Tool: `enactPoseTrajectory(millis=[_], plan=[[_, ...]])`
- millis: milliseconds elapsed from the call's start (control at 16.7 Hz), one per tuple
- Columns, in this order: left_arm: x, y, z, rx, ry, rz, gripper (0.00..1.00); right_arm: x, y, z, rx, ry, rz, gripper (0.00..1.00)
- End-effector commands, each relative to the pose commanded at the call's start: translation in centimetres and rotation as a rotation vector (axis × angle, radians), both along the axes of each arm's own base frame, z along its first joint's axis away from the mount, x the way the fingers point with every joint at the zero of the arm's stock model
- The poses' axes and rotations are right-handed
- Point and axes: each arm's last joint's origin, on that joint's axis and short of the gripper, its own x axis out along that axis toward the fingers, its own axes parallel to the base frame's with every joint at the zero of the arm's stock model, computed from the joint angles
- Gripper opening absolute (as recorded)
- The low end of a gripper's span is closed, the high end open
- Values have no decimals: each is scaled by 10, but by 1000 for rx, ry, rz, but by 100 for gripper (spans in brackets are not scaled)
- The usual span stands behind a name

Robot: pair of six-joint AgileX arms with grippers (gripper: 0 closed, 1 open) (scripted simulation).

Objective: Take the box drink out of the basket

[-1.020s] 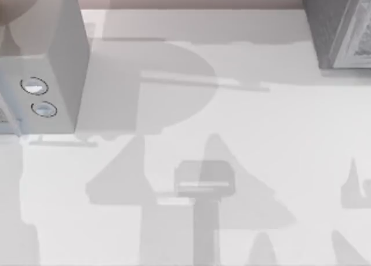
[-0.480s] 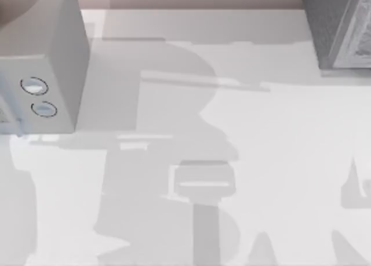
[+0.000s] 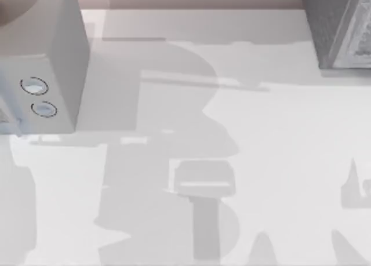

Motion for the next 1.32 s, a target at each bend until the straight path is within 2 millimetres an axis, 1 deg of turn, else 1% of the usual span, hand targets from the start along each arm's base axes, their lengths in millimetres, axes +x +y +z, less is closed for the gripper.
enactPoseTrajectory(millis=[420, 540, 720, 1320], plan=[[37, 0, -2, 0, 0, 0, 100, 0, 0, 0, 0, 0, 0, 100], [41, 0, -2, 0, 0, 0, 100, 0, 0, 0, 0, 0, 0, 100], [41, 0, -2, 0, 0, 0, 100, 0, 0, 0, 0, 0, 0, 100], [41, 0, -2, 0, 0, 0, 25, 0, 0, 0, 0, 0, 0, 100]])
